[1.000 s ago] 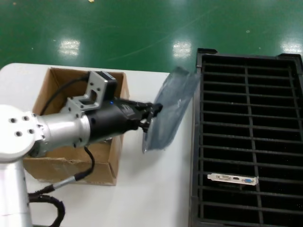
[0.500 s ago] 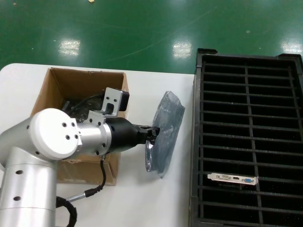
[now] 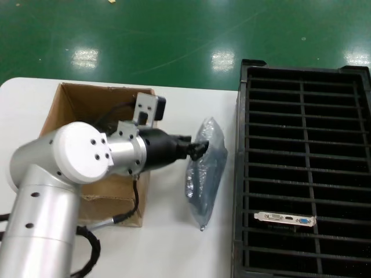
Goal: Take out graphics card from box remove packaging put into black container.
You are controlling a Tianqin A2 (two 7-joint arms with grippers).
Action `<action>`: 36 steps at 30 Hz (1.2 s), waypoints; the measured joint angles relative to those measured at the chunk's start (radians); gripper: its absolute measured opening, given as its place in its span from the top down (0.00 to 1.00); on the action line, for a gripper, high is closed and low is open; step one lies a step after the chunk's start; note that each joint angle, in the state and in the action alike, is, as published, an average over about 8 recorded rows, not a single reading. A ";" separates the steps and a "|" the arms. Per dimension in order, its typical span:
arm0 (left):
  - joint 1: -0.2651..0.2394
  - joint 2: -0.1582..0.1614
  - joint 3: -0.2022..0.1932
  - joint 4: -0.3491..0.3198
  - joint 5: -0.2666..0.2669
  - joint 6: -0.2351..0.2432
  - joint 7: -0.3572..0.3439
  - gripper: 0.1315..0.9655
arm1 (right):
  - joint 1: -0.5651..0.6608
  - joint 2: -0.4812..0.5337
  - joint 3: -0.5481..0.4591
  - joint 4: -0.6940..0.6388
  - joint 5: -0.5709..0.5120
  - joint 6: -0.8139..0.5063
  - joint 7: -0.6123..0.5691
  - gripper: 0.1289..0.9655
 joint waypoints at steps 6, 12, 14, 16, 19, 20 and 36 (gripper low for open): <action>-0.016 -0.063 0.009 -0.114 -0.068 -0.001 0.025 0.75 | 0.000 0.000 0.000 0.000 0.000 0.000 0.000 0.00; -0.004 -0.185 0.026 -0.297 -0.152 -0.082 0.192 0.62 | 0.000 0.000 0.000 0.000 0.000 0.000 0.000 0.00; 0.018 -0.243 0.043 -0.359 -0.163 -0.144 0.275 0.56 | 0.000 0.000 0.000 0.000 0.000 0.000 0.000 0.00; 0.049 -0.309 0.067 -0.420 -0.156 -0.225 0.368 0.49 | 0.000 0.000 0.000 0.000 0.000 0.000 0.000 0.00; 0.108 -0.413 0.116 -0.497 -0.125 -0.371 0.517 0.40 | 0.000 0.000 0.000 0.000 0.000 0.000 0.000 0.00; 0.128 -0.447 0.134 -0.516 -0.117 -0.423 0.569 0.40 | 0.000 0.000 0.000 0.000 0.000 0.000 0.000 0.00; 0.260 -0.523 0.182 -0.540 -0.233 -0.652 0.783 0.12 | -0.053 -0.082 0.016 0.012 0.047 0.095 -0.083 0.00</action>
